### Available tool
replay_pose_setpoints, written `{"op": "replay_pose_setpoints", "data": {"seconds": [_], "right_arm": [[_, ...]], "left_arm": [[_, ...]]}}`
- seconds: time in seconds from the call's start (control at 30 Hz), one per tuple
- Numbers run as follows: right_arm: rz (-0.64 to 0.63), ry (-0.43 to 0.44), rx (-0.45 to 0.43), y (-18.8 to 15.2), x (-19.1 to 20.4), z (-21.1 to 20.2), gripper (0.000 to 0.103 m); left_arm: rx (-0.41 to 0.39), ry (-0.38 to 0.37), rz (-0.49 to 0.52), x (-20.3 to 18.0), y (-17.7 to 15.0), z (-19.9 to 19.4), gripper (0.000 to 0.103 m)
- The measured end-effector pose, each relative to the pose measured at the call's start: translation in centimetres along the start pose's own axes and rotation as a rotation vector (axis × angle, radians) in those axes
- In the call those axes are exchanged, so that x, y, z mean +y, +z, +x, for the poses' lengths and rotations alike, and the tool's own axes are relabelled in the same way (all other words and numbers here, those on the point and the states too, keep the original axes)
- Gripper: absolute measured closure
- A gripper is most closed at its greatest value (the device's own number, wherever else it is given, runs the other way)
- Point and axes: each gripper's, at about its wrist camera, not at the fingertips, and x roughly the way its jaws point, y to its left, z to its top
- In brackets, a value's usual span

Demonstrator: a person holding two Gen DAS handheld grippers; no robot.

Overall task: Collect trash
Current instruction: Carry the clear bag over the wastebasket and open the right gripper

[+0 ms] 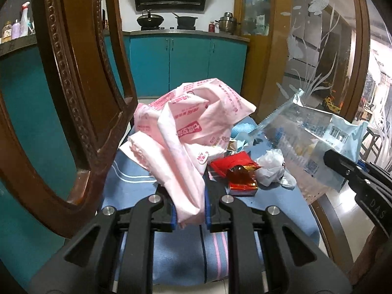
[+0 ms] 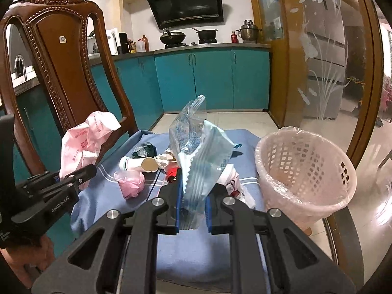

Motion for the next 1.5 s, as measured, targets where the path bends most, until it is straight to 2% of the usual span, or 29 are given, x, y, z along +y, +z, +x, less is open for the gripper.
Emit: {"op": "replay_pose_setpoints", "data": {"seconds": [0.13, 0.6, 0.7, 0.83, 0.9, 1.0, 1.13, 1.2, 1.23, 1.3, 1.37, 1.5], "right_arm": [[-0.006, 0.007, 0.010, 0.1, 0.4, 0.3, 0.087], [-0.016, 0.007, 0.019, 0.0, 0.7, 0.8, 0.087], [0.000, -0.009, -0.022, 0.5, 0.0, 0.2, 0.087], [0.044, -0.105, -0.103, 2.1, -3.5, -0.7, 0.087], [0.107, -0.192, -0.115, 3.1, -7.4, -0.3, 0.087], [0.189, -0.289, -0.090, 3.6, -12.3, 0.7, 0.087], [0.257, -0.345, -0.015, 3.2, -16.3, 3.3, 0.086], [0.250, -0.364, 0.035, 3.1, -16.8, 4.6, 0.072], [0.257, -0.355, 0.047, 3.1, -17.0, 4.9, 0.062], [0.280, -0.340, 0.039, 3.1, -17.3, 4.7, 0.054], [0.308, -0.326, 0.002, 3.5, -17.8, 3.4, 0.035], [0.377, -0.289, -0.136, 3.7, -18.6, -0.7, 0.025]], "left_arm": [[0.024, -0.028, -0.006, 0.1, 0.0, 0.2, 0.087], [0.068, -0.015, -0.042, 0.6, 0.0, 0.4, 0.086], [0.061, -0.018, -0.037, 0.6, 0.0, 0.4, 0.086], [0.031, -0.016, -0.010, 0.0, -0.1, -0.3, 0.086], [0.028, -0.025, 0.002, -0.2, -0.2, -0.4, 0.086], [0.035, -0.040, 0.016, -0.4, -0.3, -0.3, 0.087], [0.045, -0.039, 0.031, -0.9, -0.5, 0.1, 0.087], [0.045, -0.043, 0.033, -1.2, -0.5, 0.2, 0.087], [0.044, -0.044, 0.039, -1.4, -0.5, 0.3, 0.087], [0.041, -0.050, 0.062, -2.2, -0.6, 0.4, 0.087], [0.042, -0.056, 0.082, -2.9, -0.8, 0.5, 0.087], [0.064, -0.119, 0.107, -5.8, -0.8, 1.3, 0.089]]}}
